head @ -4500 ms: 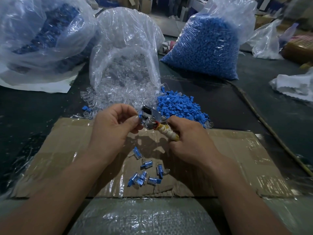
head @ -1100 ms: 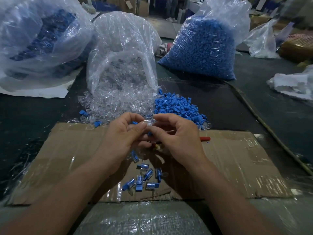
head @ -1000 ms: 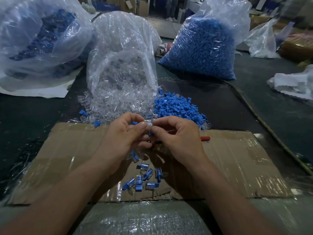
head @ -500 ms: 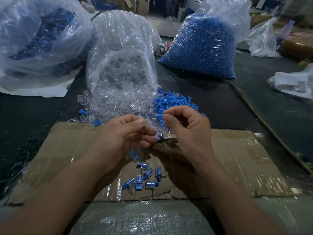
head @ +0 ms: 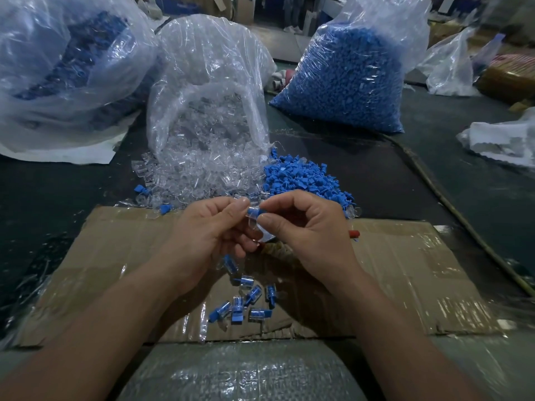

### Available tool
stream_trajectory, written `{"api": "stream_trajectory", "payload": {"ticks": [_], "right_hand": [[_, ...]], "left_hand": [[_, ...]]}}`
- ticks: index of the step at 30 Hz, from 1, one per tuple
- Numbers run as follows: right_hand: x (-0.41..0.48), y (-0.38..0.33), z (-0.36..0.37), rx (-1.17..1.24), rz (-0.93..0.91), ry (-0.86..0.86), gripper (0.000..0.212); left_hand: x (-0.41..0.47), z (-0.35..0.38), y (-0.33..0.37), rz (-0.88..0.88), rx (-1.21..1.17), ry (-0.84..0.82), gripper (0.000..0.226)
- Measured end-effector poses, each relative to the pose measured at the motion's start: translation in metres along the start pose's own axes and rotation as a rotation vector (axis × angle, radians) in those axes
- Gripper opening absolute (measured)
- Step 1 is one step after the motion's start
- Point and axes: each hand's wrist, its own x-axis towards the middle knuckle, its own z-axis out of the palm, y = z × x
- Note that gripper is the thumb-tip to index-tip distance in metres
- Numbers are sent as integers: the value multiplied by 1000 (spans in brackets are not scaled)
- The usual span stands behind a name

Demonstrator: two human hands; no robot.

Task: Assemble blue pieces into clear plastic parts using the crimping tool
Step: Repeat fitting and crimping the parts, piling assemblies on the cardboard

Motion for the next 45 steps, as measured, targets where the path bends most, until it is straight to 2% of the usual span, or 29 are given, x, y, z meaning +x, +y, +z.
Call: {"api": "stream_trajectory", "payload": {"ticks": [8,19,23,26,28,32,38,45], "right_hand": [[1,-2,0,140,83,-126,33],[0,1,2,201,103,-97,30],[-2,0,2,197,118,-121,32],[-1,0,2,176,105,-91,32],[0,1,1,128,93,-68,32],[0,3,-1,57,40,-68,23],[-1,8,2,-43,-59,-46,23],[0,17,3,-279,-310,23,24]], "left_hand": [[0,-2,-3,11,50,-4,28],[-4,2,0,47,159,78,30],[-5,2,1,53,142,118,30],[-1,-2,0,128,106,158,25],[0,-6,2,165,34,109,19],[-1,-10,1,147,71,-8,14],[-1,-9,1,118,64,59,9],[-3,-6,4,66,26,69,11]]}}
